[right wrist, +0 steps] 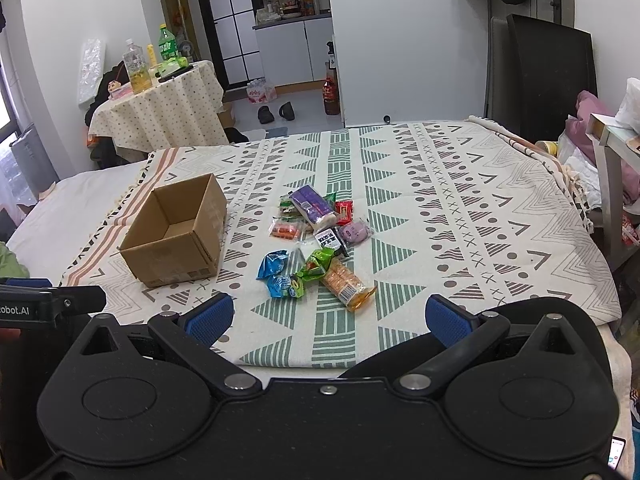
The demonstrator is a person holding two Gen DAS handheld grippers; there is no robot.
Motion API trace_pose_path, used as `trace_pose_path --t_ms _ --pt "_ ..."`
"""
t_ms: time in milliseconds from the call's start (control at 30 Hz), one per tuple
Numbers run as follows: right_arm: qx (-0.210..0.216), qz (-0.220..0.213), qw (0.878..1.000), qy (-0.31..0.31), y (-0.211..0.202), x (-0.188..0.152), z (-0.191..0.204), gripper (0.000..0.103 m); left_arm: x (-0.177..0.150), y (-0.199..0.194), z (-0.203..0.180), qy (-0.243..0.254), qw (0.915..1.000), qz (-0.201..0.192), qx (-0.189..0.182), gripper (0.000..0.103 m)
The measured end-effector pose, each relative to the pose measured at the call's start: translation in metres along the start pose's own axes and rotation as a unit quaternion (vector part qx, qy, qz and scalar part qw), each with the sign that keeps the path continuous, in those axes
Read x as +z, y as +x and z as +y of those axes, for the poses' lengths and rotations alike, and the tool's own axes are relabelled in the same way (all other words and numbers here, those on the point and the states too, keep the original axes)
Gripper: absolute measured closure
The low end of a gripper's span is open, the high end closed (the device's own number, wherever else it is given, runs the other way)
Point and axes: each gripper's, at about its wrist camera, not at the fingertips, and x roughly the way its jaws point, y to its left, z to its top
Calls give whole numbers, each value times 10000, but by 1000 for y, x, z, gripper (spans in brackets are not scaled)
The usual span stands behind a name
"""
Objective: Organize snacks
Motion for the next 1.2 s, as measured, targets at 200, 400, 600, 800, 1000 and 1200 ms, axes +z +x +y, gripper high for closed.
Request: trace_pose_path --t_ms 200,400,600,800,1000,1200 --pt "-27 19 10000 15 1 0 -2 0 0 1 -2 -16 10000 15 -3 0" --pt "-8 49 10000 -7 4 -1 -2 0 1 4 -2 -53 10000 44 -18 0" --pt "-62 81 9999 -22 11 -1 -2 0 4 11 -2 -61 9999 97 -57 0" --pt "-27 147 9999 -11 20 -1 -5 0 8 24 -3 -66 9997 203 -74 0" --pt "200 273 9994 37 33 0 -10 0 12 38 -3 -172 9994 266 -105 0" --pt "239 365 9990 122 52 3 -20 0 18 57 -3 -301 9990 305 -128 1"
